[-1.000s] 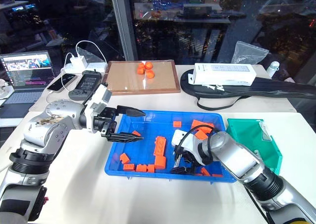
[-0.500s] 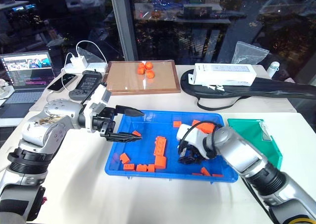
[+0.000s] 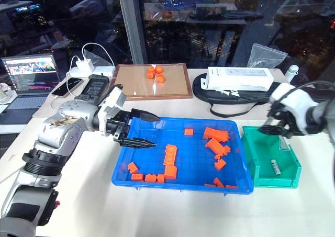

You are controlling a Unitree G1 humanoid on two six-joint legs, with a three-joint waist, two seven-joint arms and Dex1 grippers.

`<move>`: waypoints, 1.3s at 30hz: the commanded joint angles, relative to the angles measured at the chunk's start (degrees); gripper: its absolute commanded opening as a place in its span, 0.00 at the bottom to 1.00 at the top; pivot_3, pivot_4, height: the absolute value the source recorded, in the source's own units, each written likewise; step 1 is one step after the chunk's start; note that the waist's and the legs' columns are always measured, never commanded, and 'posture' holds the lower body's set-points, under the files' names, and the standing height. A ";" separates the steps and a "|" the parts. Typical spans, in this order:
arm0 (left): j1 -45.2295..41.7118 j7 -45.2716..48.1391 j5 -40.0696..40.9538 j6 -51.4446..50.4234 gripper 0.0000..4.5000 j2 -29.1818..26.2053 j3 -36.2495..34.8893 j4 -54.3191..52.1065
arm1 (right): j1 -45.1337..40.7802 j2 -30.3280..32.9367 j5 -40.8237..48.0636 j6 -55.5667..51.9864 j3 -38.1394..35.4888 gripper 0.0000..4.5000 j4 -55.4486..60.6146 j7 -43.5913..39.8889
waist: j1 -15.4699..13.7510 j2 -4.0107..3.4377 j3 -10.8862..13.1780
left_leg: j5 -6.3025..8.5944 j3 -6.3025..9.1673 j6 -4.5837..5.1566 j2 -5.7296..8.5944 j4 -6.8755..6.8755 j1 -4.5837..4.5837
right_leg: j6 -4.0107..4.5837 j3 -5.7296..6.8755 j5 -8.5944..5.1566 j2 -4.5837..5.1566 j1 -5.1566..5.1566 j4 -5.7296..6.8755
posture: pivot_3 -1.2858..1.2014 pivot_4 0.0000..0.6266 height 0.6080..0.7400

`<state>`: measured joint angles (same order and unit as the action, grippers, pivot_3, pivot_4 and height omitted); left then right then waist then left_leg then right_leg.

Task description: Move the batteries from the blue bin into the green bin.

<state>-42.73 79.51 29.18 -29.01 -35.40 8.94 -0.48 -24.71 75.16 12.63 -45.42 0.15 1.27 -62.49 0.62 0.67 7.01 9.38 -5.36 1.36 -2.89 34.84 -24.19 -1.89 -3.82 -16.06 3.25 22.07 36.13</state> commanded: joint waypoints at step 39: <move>7.23 -5.75 0.78 -1.31 1.00 -6.92 -4.95 -8.89 | -11.37 -49.42 -2.88 -17.85 23.96 1.00 19.34 28.62 | -0.56 -0.03 -0.14 | -0.05 0.15 -0.07 0.03 0.19 -0.08 | -0.03 0.01 0.05 -0.04 0.05 0.20 | 0.52 0.24 1.00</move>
<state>-35.24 74.25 29.25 -30.32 -41.61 5.60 -7.27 -35.16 25.96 10.42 -62.36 23.60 20.13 -34.83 0.06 0.64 6.87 9.33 -5.22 1.28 -2.85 35.01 -24.27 -1.91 -3.81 -16.02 3.21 22.11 36.32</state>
